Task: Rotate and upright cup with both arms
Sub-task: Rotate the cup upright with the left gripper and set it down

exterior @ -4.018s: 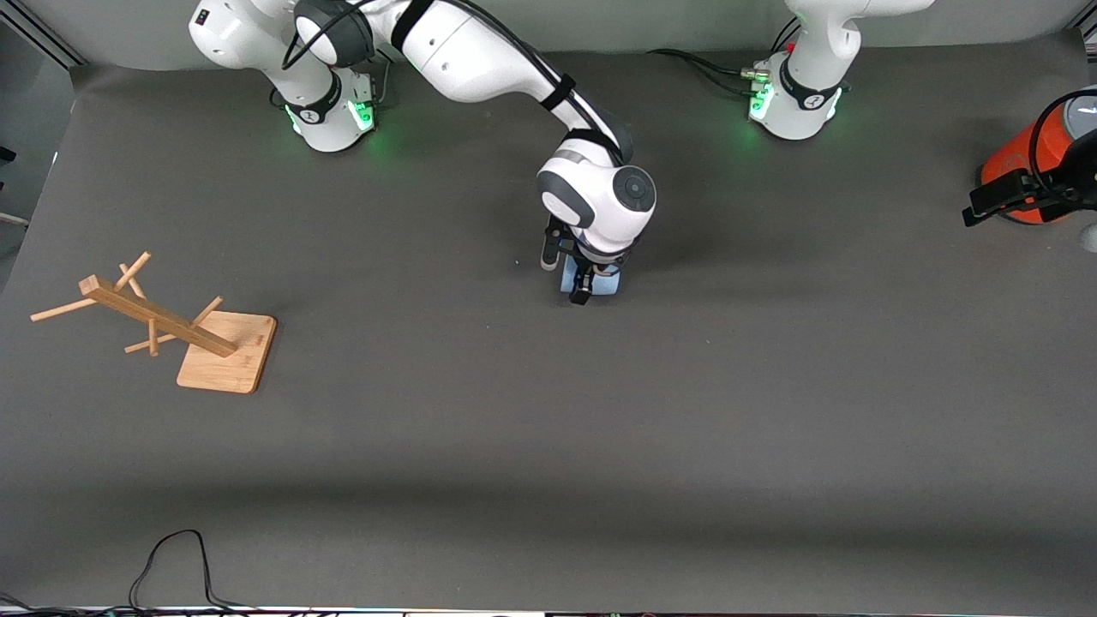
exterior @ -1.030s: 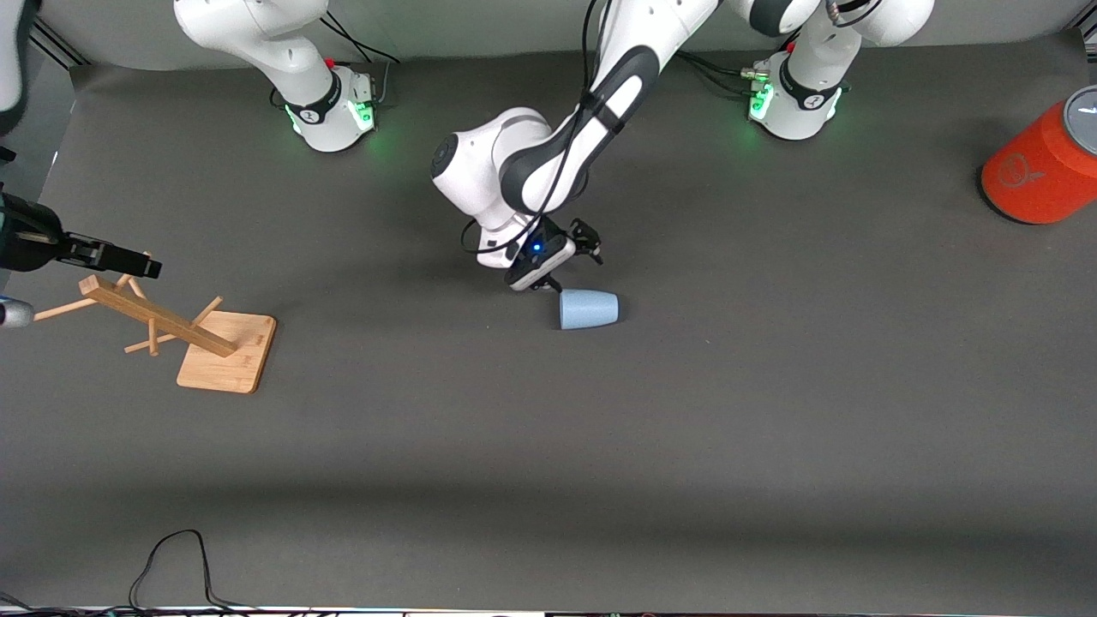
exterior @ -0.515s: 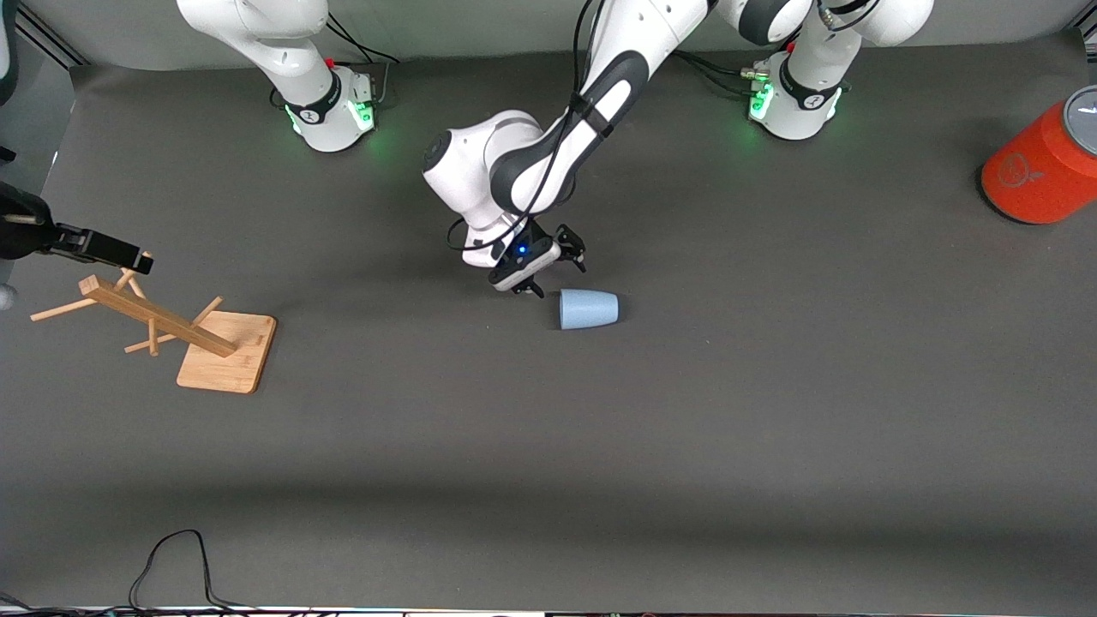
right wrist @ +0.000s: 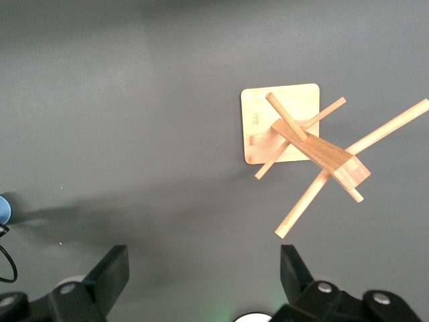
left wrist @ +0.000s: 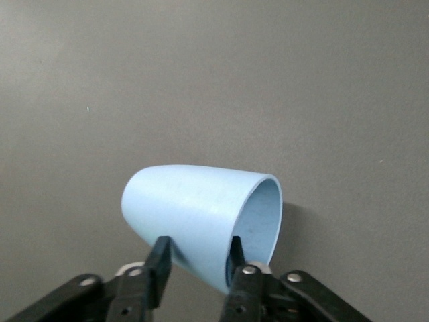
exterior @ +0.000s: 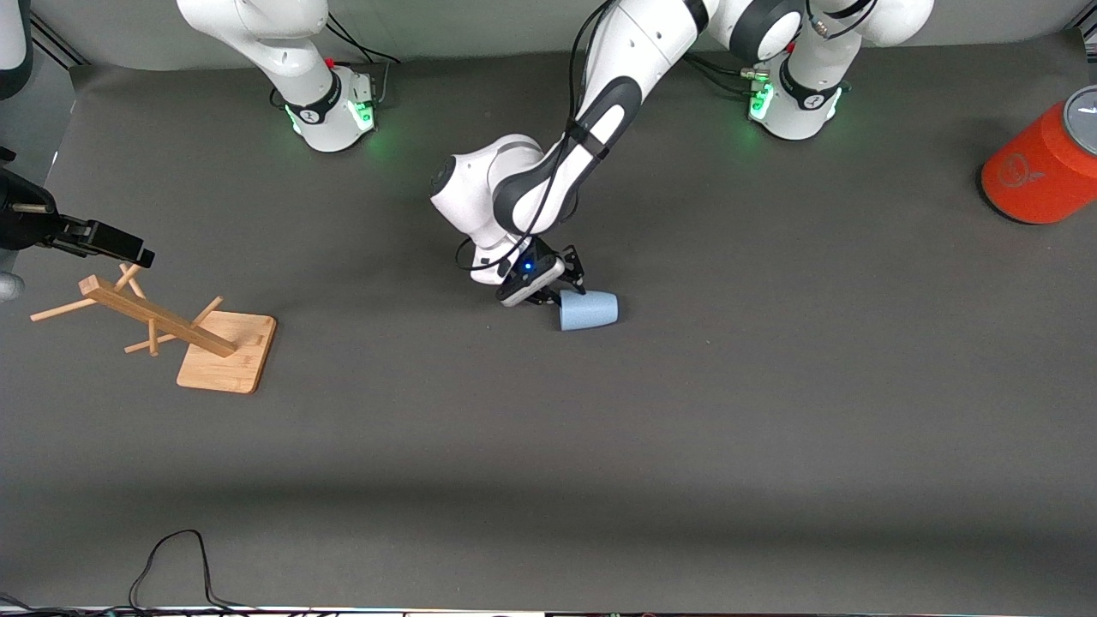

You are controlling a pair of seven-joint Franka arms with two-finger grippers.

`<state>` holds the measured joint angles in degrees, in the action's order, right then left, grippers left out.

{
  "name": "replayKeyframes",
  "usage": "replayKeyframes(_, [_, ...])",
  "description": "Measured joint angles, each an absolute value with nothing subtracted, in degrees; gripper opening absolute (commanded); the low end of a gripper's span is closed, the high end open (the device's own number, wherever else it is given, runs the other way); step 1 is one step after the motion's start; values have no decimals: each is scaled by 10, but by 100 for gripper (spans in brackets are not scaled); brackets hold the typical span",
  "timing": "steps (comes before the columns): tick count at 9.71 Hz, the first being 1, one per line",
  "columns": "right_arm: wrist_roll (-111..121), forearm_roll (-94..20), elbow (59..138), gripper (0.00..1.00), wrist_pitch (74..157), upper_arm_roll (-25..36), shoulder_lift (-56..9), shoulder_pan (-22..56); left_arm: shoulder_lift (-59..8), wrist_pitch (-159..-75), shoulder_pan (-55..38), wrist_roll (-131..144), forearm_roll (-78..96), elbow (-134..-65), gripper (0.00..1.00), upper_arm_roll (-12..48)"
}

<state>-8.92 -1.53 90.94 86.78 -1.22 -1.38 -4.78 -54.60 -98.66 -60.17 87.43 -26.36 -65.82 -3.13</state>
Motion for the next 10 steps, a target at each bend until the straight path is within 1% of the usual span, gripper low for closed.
replayKeyframes(2, [-89, -14, 909, 100, 868, -11, -14, -47, -545, -981, -593, 871, -264, -647, 0, -32])
replayKeyframes(5, [-89, -13, 910, 100, 868, 19, -14, -18, -537, -948, -580, 815, -228, -631, 0, -32])
replayKeyframes(7, [-89, -13, 910, 100, 868, 20, -14, -17, -519, -904, -554, 735, -161, -614, 0, -32])
replayKeyframes(10, [-87, -13, 909, 100, 870, 20, -14, -17, -475, -856, -484, 572, -12, -606, 0, -33])
